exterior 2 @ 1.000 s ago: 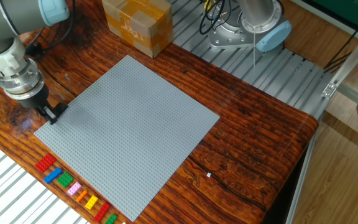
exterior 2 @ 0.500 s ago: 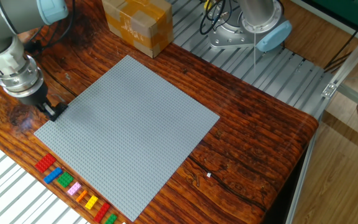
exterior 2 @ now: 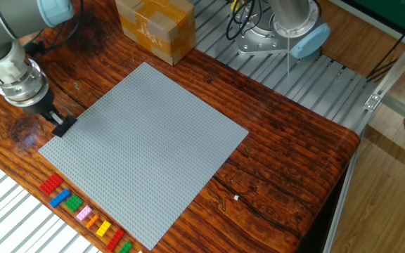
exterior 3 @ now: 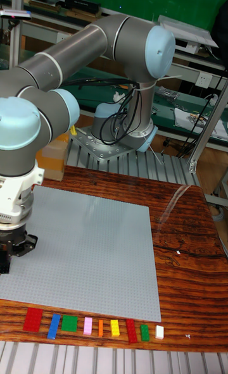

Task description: Build with small Lego blocks

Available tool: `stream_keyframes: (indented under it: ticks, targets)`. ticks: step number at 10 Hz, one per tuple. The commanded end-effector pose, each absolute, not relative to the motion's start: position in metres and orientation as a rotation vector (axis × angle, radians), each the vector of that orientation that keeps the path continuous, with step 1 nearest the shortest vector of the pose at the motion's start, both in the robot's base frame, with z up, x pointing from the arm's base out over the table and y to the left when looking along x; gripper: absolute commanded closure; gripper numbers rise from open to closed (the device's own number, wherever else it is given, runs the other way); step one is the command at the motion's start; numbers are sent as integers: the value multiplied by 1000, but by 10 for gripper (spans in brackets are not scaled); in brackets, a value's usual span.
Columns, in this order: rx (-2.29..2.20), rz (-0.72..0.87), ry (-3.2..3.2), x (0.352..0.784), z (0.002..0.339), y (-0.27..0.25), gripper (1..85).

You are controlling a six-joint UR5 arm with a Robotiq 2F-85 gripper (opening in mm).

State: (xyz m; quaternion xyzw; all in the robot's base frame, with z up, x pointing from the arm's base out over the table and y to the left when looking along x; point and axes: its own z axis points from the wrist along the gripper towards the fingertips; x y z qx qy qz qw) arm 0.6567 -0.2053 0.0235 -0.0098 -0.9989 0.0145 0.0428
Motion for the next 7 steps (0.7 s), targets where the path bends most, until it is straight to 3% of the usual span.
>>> stream_keyframes:
  ticks: [1, 7]
  targets:
    - [41, -22, -3064, 654, 23, -204, 450]
    - [100, -110, -3113, 654, 8, -203, 410]
